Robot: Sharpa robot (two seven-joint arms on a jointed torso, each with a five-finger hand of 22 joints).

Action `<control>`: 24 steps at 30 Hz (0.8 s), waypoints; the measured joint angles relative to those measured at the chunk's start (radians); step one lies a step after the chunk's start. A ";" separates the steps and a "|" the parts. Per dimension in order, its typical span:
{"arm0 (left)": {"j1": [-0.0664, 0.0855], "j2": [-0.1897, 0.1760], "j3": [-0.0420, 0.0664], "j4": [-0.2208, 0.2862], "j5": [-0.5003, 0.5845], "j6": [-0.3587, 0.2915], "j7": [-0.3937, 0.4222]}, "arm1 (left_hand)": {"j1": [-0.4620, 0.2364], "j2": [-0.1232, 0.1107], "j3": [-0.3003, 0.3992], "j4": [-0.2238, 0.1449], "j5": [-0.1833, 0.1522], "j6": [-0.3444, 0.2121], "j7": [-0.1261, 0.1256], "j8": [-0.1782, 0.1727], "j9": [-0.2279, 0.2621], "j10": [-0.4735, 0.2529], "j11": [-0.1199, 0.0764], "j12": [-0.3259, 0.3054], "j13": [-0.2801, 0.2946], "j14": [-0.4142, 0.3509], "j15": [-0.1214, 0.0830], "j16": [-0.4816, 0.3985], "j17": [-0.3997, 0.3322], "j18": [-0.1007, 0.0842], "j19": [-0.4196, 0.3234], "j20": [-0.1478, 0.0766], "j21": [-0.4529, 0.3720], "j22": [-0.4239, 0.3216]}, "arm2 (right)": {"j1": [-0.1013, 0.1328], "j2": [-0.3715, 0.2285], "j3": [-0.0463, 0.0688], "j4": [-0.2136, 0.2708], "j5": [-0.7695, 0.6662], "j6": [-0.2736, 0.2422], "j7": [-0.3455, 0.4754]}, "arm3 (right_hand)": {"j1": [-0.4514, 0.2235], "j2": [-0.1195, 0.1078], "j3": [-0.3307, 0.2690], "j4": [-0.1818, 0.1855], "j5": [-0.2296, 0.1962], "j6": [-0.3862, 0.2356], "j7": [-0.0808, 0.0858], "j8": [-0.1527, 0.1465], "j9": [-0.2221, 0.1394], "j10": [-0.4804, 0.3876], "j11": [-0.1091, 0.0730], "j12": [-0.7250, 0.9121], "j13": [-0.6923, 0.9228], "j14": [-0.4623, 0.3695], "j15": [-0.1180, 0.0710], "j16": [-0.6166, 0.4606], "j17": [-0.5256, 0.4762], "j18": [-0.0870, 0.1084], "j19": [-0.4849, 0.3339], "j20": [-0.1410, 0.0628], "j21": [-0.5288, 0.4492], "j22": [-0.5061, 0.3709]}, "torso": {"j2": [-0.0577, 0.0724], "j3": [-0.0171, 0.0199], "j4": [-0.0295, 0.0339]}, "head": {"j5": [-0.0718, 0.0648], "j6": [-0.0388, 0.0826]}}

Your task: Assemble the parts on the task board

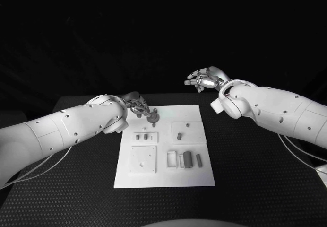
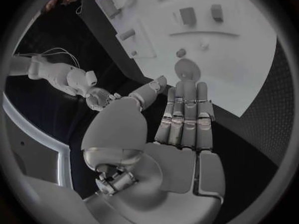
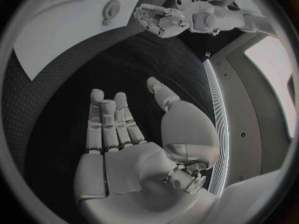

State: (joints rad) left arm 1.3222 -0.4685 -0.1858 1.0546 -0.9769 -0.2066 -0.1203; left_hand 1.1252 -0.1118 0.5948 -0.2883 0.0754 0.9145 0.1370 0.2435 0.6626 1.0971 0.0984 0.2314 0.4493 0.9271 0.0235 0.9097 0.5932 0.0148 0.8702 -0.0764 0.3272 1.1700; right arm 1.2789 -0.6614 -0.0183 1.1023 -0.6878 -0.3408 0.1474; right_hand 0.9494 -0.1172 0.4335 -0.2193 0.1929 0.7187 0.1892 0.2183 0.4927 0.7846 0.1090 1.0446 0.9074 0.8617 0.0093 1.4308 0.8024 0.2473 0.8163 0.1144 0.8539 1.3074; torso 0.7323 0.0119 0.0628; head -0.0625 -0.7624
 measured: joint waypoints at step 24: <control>-0.068 0.095 -0.031 -0.108 -0.348 -0.115 0.099 | 0.022 -0.023 -0.031 0.004 -0.006 0.007 0.007 -0.015 -0.049 0.018 0.014 -0.086 -0.066 0.048 -0.013 -0.006 0.019 0.000 0.042 -0.013 -0.005 0.002 | 0.000 0.008 0.000 -0.010 0.000 0.000 0.001 | 0.000 0.000 0.000 0.000 0.000 0.000 0.000 0.000 0.000 -0.004 0.004 0.001 -0.001 0.000 0.000 0.000 0.000 0.000 0.000 0.000 0.000 0.000 | 0.002 0.0014 -0.0006 | -0.012 0.007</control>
State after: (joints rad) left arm 1.2539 -0.3731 -0.2166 0.9471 -1.3252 -0.3215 -0.0211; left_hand 1.1470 -0.1346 0.5634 -0.2844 0.0693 0.9218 0.1443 0.2283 0.6136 1.1152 0.1125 0.1453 0.3831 0.9755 0.0107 0.9040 0.6118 0.0148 0.9117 -0.0893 0.3222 1.1716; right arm 1.2788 -0.6536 -0.0182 1.0927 -0.6877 -0.3405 0.1481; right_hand 0.9494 -0.1171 0.4335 -0.2193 0.1929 0.7187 0.1891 0.2182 0.4928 0.7810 0.1127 1.0451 0.9065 0.8615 0.0094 1.4307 0.8020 0.2473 0.8163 0.1144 0.8539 1.3073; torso 0.7338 0.0133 0.0622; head -0.0750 -0.7558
